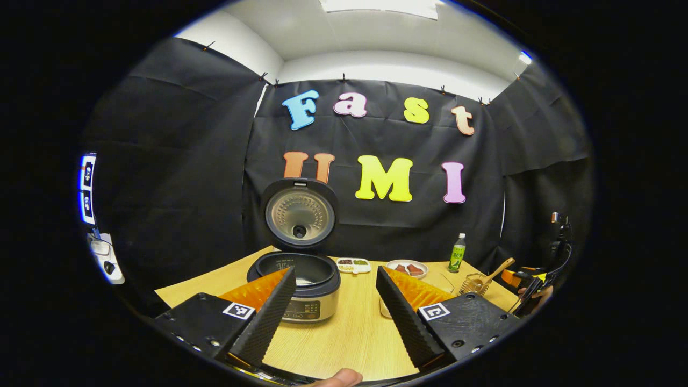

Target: Close the left gripper, press the button to open the rice cooker; take a wooden spoon from the chopstick holder with the right hand, scoop a spoonful of rice and pour it into the rice cooker, then put the wooden spoon back into the chopstick holder.

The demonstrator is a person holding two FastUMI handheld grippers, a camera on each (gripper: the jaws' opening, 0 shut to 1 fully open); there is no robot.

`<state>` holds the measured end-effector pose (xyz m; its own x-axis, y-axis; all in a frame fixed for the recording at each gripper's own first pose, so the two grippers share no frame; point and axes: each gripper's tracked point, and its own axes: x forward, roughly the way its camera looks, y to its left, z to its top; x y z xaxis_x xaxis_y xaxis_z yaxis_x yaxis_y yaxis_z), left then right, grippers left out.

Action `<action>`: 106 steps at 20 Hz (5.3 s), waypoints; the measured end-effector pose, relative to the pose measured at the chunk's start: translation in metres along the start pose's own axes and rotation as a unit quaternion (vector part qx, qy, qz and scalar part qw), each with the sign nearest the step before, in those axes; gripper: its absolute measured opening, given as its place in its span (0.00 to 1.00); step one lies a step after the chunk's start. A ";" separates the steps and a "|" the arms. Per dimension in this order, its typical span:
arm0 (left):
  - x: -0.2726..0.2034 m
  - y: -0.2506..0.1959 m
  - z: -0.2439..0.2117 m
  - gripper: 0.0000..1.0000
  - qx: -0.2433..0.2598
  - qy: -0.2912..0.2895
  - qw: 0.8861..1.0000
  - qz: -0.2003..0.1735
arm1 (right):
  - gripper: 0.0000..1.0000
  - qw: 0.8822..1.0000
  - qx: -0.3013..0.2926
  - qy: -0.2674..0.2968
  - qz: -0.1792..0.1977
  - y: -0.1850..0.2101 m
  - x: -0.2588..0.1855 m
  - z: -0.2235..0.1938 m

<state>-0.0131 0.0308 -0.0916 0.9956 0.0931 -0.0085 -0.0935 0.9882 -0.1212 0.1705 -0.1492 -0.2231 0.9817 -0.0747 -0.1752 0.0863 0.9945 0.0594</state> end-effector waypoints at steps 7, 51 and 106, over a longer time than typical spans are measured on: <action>0.013 0.002 -0.023 0.95 0.009 0.003 1.000 0.004 | 1.00 0.999 0.026 -0.022 0.013 -0.009 0.058 0.002; -0.034 0.053 -0.041 0.95 0.021 0.024 0.999 -0.015 | 0.14 0.991 0.004 -0.087 0.103 0.186 0.032 0.127; -0.032 0.103 -0.071 0.95 0.021 0.048 0.998 0.019 | 0.14 0.901 0.368 0.144 0.179 0.274 0.118 -0.029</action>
<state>-0.0542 0.1210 -0.1745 0.9868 0.1215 -0.1073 -0.1300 0.9885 -0.0768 0.3053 0.1162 -0.2564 0.8935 0.3686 -0.2565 -0.0339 0.6249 0.7800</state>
